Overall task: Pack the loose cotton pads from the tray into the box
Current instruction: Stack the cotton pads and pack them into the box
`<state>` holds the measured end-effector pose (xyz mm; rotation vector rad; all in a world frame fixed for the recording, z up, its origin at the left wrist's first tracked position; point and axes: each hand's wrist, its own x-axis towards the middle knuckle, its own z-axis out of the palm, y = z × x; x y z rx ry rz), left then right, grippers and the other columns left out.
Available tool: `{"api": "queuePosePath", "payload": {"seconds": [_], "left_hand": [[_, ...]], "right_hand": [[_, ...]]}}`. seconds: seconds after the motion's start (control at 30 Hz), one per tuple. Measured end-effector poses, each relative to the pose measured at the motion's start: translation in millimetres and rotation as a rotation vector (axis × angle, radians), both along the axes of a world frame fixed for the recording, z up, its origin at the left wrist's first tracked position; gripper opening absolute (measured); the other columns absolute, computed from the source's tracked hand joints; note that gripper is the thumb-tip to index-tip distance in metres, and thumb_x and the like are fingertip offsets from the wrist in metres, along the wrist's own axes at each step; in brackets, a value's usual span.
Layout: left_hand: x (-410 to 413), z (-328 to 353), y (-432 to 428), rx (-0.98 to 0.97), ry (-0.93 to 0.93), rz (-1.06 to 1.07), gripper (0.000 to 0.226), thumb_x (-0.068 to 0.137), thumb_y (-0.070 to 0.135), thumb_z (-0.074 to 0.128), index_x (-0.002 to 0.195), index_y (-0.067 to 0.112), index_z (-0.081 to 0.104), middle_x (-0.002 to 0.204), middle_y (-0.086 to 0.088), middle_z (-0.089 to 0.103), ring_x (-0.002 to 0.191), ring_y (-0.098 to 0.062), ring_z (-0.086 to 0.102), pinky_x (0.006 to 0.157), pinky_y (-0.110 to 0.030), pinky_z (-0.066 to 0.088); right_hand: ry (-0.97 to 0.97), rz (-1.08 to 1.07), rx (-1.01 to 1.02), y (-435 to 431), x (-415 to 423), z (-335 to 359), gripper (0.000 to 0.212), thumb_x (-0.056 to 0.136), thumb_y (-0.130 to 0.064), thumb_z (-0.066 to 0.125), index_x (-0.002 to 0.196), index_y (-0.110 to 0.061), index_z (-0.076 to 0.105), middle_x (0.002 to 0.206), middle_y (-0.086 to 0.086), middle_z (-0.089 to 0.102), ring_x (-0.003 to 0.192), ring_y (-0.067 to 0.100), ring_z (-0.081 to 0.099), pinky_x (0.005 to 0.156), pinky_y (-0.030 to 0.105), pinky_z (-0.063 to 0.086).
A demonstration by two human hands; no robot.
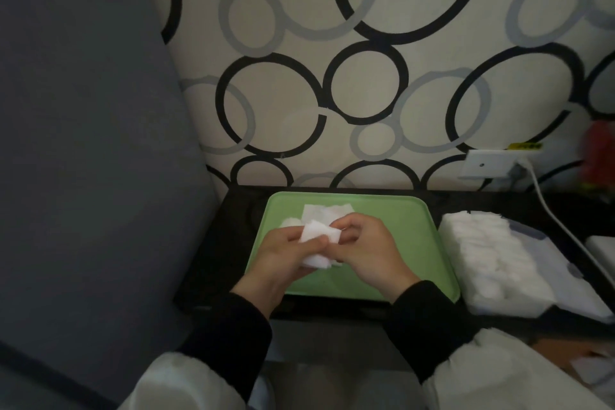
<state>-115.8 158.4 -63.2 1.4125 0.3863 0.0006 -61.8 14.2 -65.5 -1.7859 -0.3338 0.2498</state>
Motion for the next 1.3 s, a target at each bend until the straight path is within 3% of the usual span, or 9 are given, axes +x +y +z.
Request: {"api": "queuePosePath", "payload": {"seconds": [0.13, 0.33, 0.53, 0.73, 0.83, 0.93, 1.03, 1.2, 1.3], "left_hand": [[11, -10, 15, 0.071, 0.002, 0.227, 0.026, 0.086, 0.008, 0.074, 0.111, 0.004, 0.07, 0.1, -0.014, 0.073, 0.084, -0.023, 0.072, 0.059, -0.026, 0.056], [15, -15, 71, 0.086, -0.007, 0.398, 0.025, 0.083, 0.011, 0.078, 0.106, 0.008, 0.069, 0.1, -0.015, 0.073, 0.089, -0.029, 0.072, 0.069, -0.038, 0.06], [13, -16, 103, 0.056, -0.001, 0.409, 0.018, 0.084, 0.01, 0.077, 0.098, 0.007, 0.067, 0.089, -0.008, 0.071, 0.073, -0.014, 0.069, 0.051, -0.021, 0.054], [24, -20, 98, 0.129, -0.008, 0.335, 0.023, 0.082, 0.013, 0.079, 0.1, 0.006, 0.066, 0.092, -0.007, 0.072, 0.08, -0.017, 0.07, 0.065, -0.033, 0.061], [30, -23, 90, 0.192, -0.013, 0.299, 0.019, 0.082, 0.014, 0.079, 0.094, 0.011, 0.065, 0.09, -0.004, 0.072, 0.082, -0.019, 0.069, 0.066, -0.035, 0.06], [33, -25, 86, 0.225, -0.02, 0.274, 0.019, 0.081, 0.014, 0.08, 0.09, 0.014, 0.064, 0.088, -0.003, 0.072, 0.079, -0.017, 0.069, 0.057, -0.025, 0.053], [34, -26, 84, 0.226, -0.022, 0.269, 0.02, 0.081, 0.014, 0.08, 0.092, 0.012, 0.063, 0.09, -0.006, 0.073, 0.078, -0.017, 0.069, 0.058, -0.027, 0.054], [32, -25, 81, 0.2, -0.011, 0.272, 0.023, 0.081, 0.016, 0.08, 0.098, 0.015, 0.064, 0.097, -0.004, 0.073, 0.083, -0.016, 0.07, 0.06, -0.025, 0.053], [31, -25, 75, 0.147, -0.015, 0.245, 0.032, 0.083, 0.015, 0.078, 0.112, 0.014, 0.065, 0.105, -0.007, 0.073, 0.089, -0.019, 0.071, 0.059, -0.023, 0.055]], "right_hand": [[-0.052, -0.061, -0.031, 6, 3, -12, 0.025, 0.083, -0.009, 0.072, 0.099, -0.026, 0.063, 0.091, -0.003, 0.07, 0.078, 0.017, 0.069, 0.072, 0.034, 0.058], [-0.18, -0.126, -0.288, 4, 31, -31, 0.016, 0.091, -0.009, 0.061, 0.096, -0.022, 0.067, 0.09, -0.009, 0.065, 0.079, 0.008, 0.062, 0.068, 0.018, 0.045], [-0.366, -0.041, -0.538, 22, 51, -30, 0.017, 0.085, -0.02, 0.071, 0.1, -0.027, 0.067, 0.101, -0.008, 0.062, 0.084, 0.009, 0.057, 0.08, 0.031, 0.051], [-0.471, 0.127, -0.842, 57, 42, -31, 0.035, 0.08, -0.056, 0.069, 0.103, -0.031, 0.064, 0.1, -0.009, 0.058, 0.092, 0.013, 0.055, 0.086, 0.034, 0.049], [-0.513, 0.111, -0.947, 67, 43, -40, 0.031, 0.082, -0.055, 0.065, 0.096, -0.028, 0.061, 0.095, -0.004, 0.055, 0.089, 0.018, 0.054, 0.084, 0.039, 0.049], [-0.494, 0.097, -0.899, 69, 46, -41, 0.012, 0.086, -0.039, 0.06, 0.086, -0.027, 0.063, 0.091, -0.003, 0.056, 0.088, 0.02, 0.055, 0.081, 0.038, 0.05], [-0.444, 0.067, -0.812, 65, 51, -44, 0.014, 0.087, -0.03, 0.056, 0.075, -0.028, 0.061, 0.086, -0.007, 0.059, 0.083, 0.017, 0.058, 0.076, 0.038, 0.054], [-0.162, -0.035, -0.37, 46, 59, -38, 0.009, 0.093, -0.021, 0.061, 0.088, -0.022, 0.067, 0.086, -0.014, 0.065, 0.08, 0.002, 0.06, 0.068, 0.018, 0.047], [-0.002, -0.122, -0.131, 32, 61, -31, 0.008, 0.095, -0.018, 0.062, 0.089, -0.018, 0.068, 0.091, -0.003, 0.069, 0.082, 0.013, 0.064, 0.068, 0.025, 0.05]]}}
